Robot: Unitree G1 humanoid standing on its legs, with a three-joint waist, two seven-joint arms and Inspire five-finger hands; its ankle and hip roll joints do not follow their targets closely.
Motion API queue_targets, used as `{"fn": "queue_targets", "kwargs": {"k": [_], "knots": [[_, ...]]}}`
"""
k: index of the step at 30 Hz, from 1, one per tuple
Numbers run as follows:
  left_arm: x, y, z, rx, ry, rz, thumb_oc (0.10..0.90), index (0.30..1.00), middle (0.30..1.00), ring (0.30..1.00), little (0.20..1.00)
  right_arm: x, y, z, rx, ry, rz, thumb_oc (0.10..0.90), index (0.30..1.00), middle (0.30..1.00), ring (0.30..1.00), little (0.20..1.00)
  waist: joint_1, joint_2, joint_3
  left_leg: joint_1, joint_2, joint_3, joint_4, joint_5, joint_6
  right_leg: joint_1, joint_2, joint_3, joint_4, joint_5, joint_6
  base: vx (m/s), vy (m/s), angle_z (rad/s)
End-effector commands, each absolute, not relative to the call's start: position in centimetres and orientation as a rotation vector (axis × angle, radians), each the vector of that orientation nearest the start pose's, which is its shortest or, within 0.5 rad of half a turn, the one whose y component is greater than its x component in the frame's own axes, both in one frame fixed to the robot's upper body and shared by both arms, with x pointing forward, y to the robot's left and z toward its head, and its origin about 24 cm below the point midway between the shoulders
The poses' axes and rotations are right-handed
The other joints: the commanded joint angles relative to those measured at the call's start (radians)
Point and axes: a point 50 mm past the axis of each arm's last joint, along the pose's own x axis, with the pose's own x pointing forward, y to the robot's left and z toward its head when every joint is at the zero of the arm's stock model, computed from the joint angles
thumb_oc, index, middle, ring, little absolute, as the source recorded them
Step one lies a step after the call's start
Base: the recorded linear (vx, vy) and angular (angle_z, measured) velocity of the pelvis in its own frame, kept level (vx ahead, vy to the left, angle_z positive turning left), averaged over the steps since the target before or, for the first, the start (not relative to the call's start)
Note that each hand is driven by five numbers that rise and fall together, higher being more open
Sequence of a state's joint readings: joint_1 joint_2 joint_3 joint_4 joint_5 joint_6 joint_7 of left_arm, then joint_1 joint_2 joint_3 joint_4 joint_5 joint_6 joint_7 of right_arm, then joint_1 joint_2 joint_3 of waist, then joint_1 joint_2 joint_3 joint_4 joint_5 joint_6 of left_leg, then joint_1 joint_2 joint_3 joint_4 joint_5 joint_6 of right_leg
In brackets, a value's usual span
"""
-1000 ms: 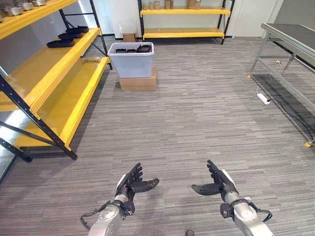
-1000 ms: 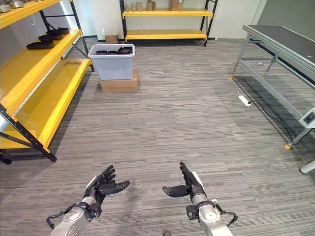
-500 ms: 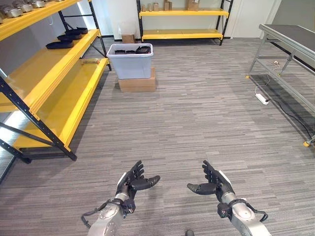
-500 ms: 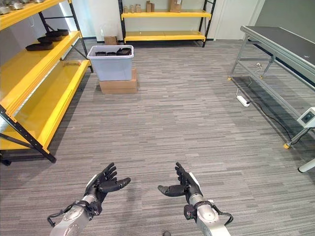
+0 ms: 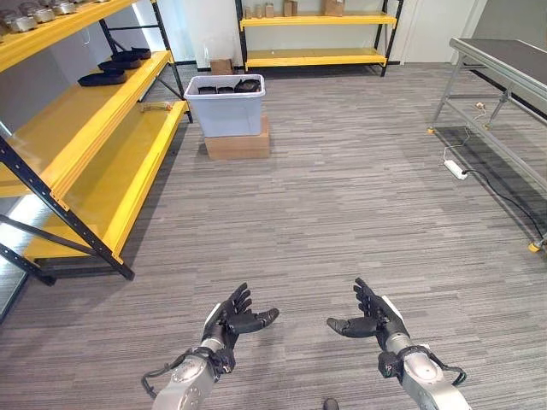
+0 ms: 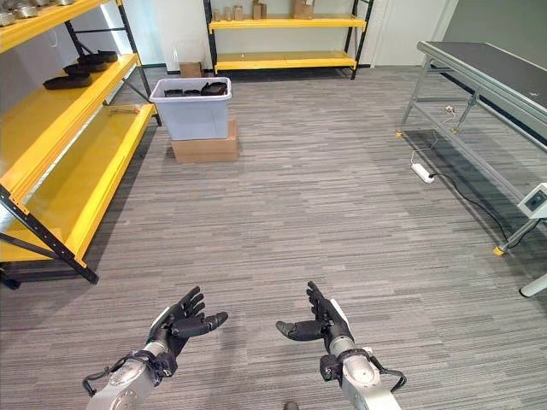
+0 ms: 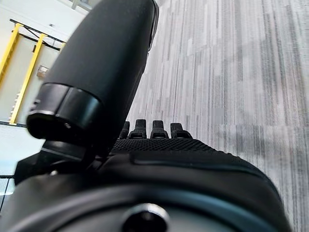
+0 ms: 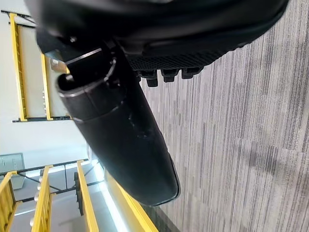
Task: Move parts from the plastic box to the shelf.
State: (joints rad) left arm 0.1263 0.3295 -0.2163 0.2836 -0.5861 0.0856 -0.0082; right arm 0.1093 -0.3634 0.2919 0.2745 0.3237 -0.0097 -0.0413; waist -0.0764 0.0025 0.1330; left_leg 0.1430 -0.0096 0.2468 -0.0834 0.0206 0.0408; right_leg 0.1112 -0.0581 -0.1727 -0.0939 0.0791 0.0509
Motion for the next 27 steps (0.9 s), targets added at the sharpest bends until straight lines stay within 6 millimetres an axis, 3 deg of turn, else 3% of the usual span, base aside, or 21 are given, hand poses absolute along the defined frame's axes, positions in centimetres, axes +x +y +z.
{"fn": "queue_targets", "kwargs": {"k": [1, 8, 13, 16, 17, 18, 19, 20, 27], "knots": [[22.7, 19.2, -2.6, -0.216, 0.37, -0.042, 0.9, 1.0, 1.0, 1.0, 1.0, 23.7, -18.2, -0.1, -0.083, 0.179, 0.126, 0.9, 1.0, 1.0, 1.0, 1.0, 0.01, -0.017, -0.023, 0.027, 0.035, -0.004, -0.004, -0.082, -0.039, 0.024, -0.024, -0.007, 0.007, -0.051, 0.057, 0.05, 0.05, 0.0], [22.9, 19.0, -2.1, -0.215, 0.346, -0.108, 0.9, 1.0, 1.0, 1.0, 1.0, 23.8, -18.1, 0.0, -0.07, 0.179, 0.135, 0.9, 1.0, 1.0, 1.0, 1.0, 0.011, -0.016, -0.015, 0.021, 0.028, -0.004, -0.004, -0.077, -0.021, 0.005, -0.026, -0.013, 0.082, -0.079, 0.055, 0.03, 0.091, -0.01], [24.1, 18.7, -1.7, -0.257, 0.362, -0.122, 0.9, 1.0, 1.0, 1.0, 1.0, 24.9, -17.6, 0.7, -0.08, 0.145, 0.148, 0.9, 1.0, 1.0, 1.0, 1.0, 0.01, -0.006, 0.028, -0.005, 0.013, -0.013, 0.013, -0.068, 0.016, -0.094, -0.017, -0.035, 0.309, -0.124, 0.059, -0.06, 0.146, -0.13], [24.2, 18.5, -2.3, -0.262, 0.388, -0.103, 0.9, 1.0, 1.0, 1.0, 1.0, 25.2, -17.0, 0.8, -0.11, 0.141, 0.173, 0.9, 1.0, 1.0, 1.0, 1.0, 0.017, 0.001, 0.046, -0.008, 0.005, -0.004, 0.014, -0.067, 0.031, -0.171, -0.042, -0.072, 0.482, -0.077, 0.091, -0.05, 0.198, -0.15], [24.2, 18.4, -2.4, -0.257, 0.381, -0.114, 0.9, 1.0, 1.0, 1.0, 1.0, 25.1, -16.8, 0.6, -0.099, 0.144, 0.181, 0.9, 1.0, 1.0, 1.0, 1.0, 0.022, 0.008, 0.063, 0.014, -0.003, -0.009, 0.005, -0.081, 0.034, -0.227, -0.091, -0.106, 0.628, -0.037, 0.12, -0.02, 0.138, -0.34], [24.2, 18.4, -2.4, -0.257, 0.378, -0.113, 0.9, 1.0, 1.0, 1.0, 1.0, 25.2, -16.8, 0.7, -0.099, 0.142, 0.182, 0.9, 1.0, 1.0, 1.0, 1.0, 0.024, 0.009, 0.065, 0.002, 0.0, 0.002, 0.011, -0.072, 0.037, -0.242, -0.096, -0.115, 0.637, -0.018, 0.11, 0.08, 0.212, -0.6], [24.0, 18.5, -2.5, -0.248, 0.38, -0.106, 0.9, 1.0, 1.0, 1.0, 1.0, 25.1, -16.9, 0.5, -0.1, 0.147, 0.182, 0.9, 1.0, 1.0, 1.0, 1.0, 0.027, 0.007, 0.076, 0.03, -0.015, -0.002, 0.0, -0.089, 0.032, -0.269, -0.124, -0.141, 0.664, -0.004, 0.135, 0.02, 0.088, -0.62], [24.0, 18.5, -2.5, -0.247, 0.378, -0.102, 0.9, 1.0, 1.0, 1.0, 1.0, 25.2, -16.9, 0.5, -0.097, 0.149, 0.184, 0.9, 1.0, 1.0, 1.0, 1.0, 0.027, 0.007, 0.083, 0.032, -0.013, 0.006, -0.001, -0.081, 0.031, -0.272, -0.123, -0.16, 0.645, 0.014, 0.125, 0.08, 0.088, -0.42], [24.0, 18.5, -2.5, -0.247, 0.378, -0.102, 0.9, 1.0, 1.0, 1.0, 1.0, 25.2, -16.9, 0.5, -0.097, 0.149, 0.184, 0.9, 1.0, 1.0, 1.0, 1.0, 0.027, 0.007, 0.084, 0.032, -0.013, 0.006, -0.001, -0.081, 0.031, -0.272, -0.123, -0.16, 0.645, 0.014, 0.125, 0.0, 0.0, 0.0]]}}
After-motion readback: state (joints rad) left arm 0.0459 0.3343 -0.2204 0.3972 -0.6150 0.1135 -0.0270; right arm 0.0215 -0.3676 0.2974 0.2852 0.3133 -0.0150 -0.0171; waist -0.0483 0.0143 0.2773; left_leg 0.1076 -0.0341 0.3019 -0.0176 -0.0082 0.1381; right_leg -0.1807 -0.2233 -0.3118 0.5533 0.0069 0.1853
